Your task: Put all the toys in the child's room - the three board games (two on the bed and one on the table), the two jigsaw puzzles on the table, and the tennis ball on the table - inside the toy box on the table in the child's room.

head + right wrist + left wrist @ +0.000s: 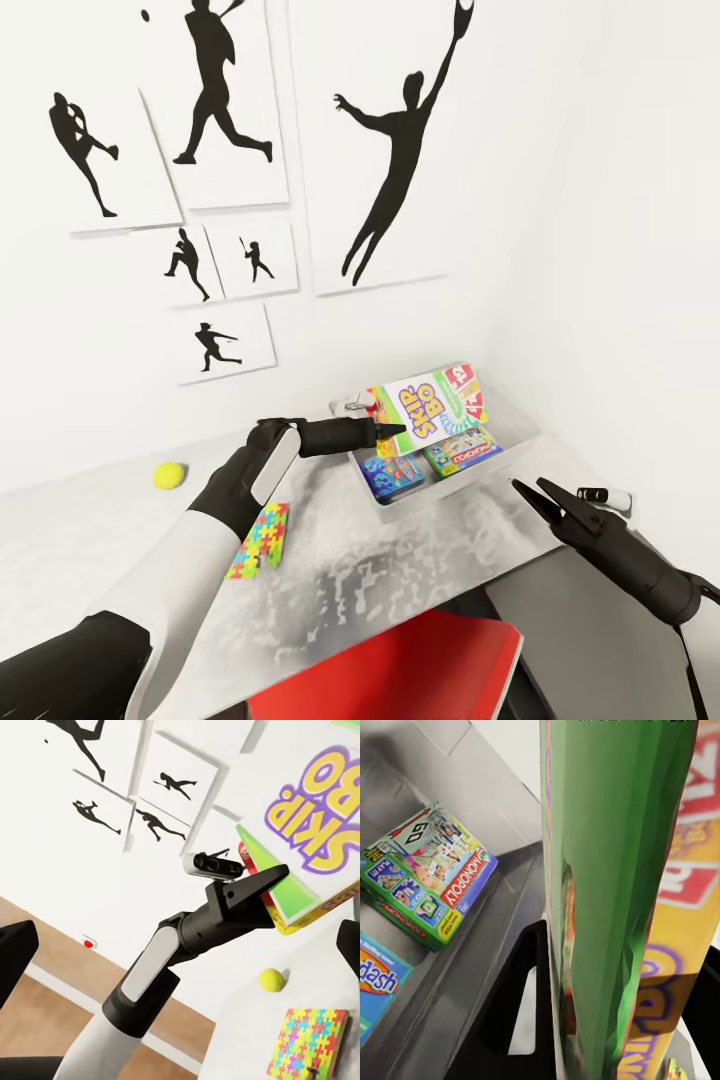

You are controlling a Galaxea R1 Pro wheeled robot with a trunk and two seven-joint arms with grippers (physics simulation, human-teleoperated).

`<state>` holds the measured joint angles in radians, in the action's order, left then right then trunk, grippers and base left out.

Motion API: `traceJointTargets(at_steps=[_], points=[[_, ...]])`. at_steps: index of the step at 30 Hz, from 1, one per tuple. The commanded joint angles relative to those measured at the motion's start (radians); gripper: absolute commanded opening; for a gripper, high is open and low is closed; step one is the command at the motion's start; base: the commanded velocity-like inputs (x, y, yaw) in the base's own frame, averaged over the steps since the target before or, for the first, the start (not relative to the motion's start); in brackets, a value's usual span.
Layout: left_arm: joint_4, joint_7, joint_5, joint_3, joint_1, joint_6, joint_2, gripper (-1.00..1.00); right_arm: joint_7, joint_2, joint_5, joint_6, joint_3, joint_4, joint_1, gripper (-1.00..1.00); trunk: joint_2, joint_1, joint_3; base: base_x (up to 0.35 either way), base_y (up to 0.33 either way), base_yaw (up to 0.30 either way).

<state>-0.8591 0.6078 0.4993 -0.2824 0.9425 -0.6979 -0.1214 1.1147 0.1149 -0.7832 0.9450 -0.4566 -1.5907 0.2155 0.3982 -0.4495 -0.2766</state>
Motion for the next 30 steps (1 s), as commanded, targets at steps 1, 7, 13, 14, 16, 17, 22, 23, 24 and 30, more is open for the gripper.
traceJointTargets(at_steps=[1, 7, 13, 14, 16, 17, 22, 23, 24, 30], points=[[0.0, 0.0, 0.005, 0.0, 0.001, -0.006, 0.0, -1.0, 0.002, 0.0, -0.001, 0.004, -0.001, 0.0, 0.001, 1.0, 0.002, -0.001, -0.002, 0.0, 0.0, -0.028], [0.0, 0.0, 0.005, 0.0, 0.001, -0.005, 0.0, -1.0, 0.002, 0.0, -0.001, 0.004, -0.001, 0.0, 0.001, 1.0, 0.002, -0.001, -0.002, 0.0, 0.0, -0.007], [0.0, 0.0, 0.005, 0.0, 0.001, -0.004, 0.0, -1.0, 0.004, 0.0, -0.001, 0.004, -0.001, 0.0, 0.001, 1.0, 0.002, -0.001, 0.003, 0.0, 0.0, -0.141], [-0.001, 0.0, 0.005, 0.0, 0.001, -0.004, 0.0, -1.0, 0.004, 0.0, -0.001, 0.004, -0.001, 0.0, 0.001, 1.0, 0.002, -0.001, 0.004, 0.0, 0.0, -0.19], [-0.001, 0.0, 0.005, 0.0, 0.001, -0.004, 0.0, -1.0, 0.005, 0.0, -0.001, 0.004, -0.001, 0.0, 0.001, 1.0, 0.002, -0.001, 0.005, 0.0, 0.0, -0.12], [-0.001, 0.0, 0.005, 0.0, 0.001, -0.004, 0.0, -1.0, 0.005, 0.0, -0.001, 0.004, -0.001, 0.0, 0.001, 1.0, 0.002, -0.001, 0.005, 0.0, 0.0, -0.068], [-0.001, 0.0, 0.005, 0.0, 0.001, -0.003, 0.0, -1.0, 0.007, 0.0, -0.001, 0.004, -0.001, 0.0, 0.001, 1.0, 0.002, -0.001, 0.006, 0.0, 0.0, -0.054], [-0.001, 0.0, 0.005, 0.0, 0.001, -0.003, 0.0, -1.0, 0.007, 0.0, -0.001, 0.004, -0.001, 0.0, 0.001, 1.0, 0.002, -0.001, 0.007, 0.0, 0.0, -0.13], [-0.001, 0.0, 0.005, 0.0, 0.001, -0.003, 0.0, -1.0, 0.006, 0.0, -0.001, 0.004, -0.001, 0.0, 0.001, 1.0, 0.002, -0.001, 0.008, 0.0, 0.0, -0.155], [-0.001, 0.001, 0.006, 0.0, 0.001, -0.001, 0.0, -1.0, 0.005, 0.0, -0.001, 0.004, -0.001, 0.0, 0.001, 1.0, 0.002, -0.001, 0.014, 0.0, 0.0, -0.201]])
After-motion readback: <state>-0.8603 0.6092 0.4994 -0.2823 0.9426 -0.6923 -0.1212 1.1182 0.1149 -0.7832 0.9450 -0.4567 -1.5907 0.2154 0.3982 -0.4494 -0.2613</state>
